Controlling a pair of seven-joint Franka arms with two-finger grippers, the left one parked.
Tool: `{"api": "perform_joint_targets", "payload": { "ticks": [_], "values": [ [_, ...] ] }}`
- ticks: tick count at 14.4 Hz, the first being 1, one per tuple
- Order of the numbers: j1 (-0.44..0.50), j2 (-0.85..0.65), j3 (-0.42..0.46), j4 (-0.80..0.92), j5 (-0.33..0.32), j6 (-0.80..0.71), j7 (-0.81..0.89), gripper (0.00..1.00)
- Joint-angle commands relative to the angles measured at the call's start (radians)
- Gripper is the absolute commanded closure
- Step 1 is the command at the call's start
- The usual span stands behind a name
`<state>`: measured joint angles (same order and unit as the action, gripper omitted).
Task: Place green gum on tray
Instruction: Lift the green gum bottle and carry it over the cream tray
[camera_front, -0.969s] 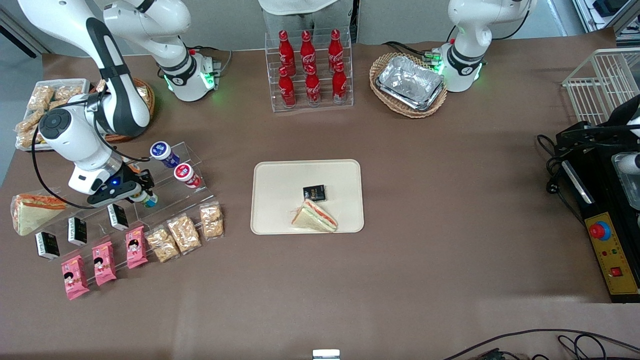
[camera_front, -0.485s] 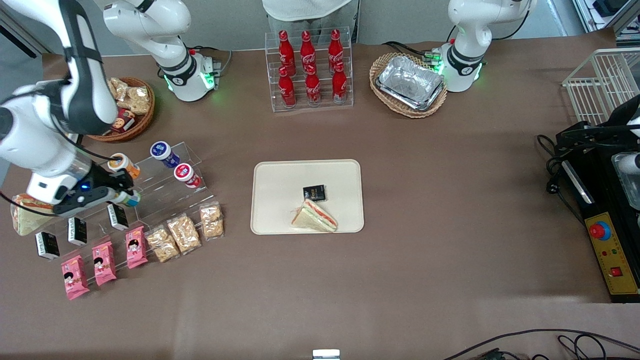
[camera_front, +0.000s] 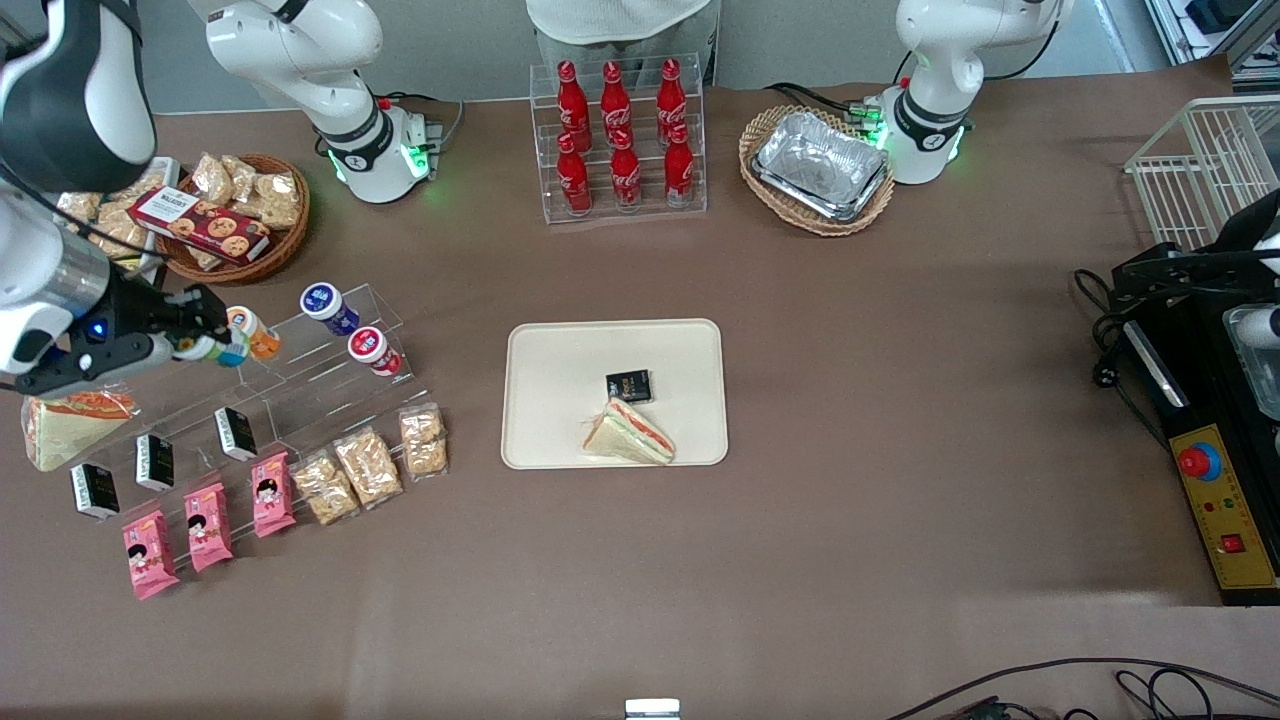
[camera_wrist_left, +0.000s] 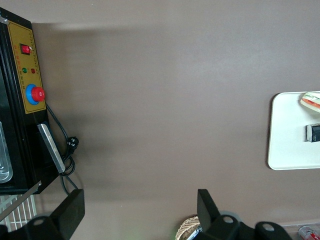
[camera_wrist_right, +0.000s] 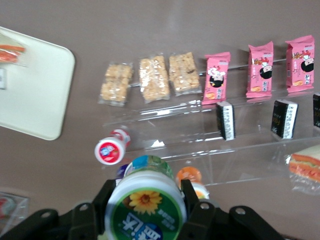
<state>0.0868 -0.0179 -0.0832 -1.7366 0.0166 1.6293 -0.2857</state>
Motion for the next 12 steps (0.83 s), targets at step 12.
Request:
{"api": "perform_joint_targets", "payload": {
  "ticks": [12],
  "values": [
    [0.379, -0.007, 0.112, -0.197, 0.151, 0.254, 0.999, 0.77]
  ]
}}
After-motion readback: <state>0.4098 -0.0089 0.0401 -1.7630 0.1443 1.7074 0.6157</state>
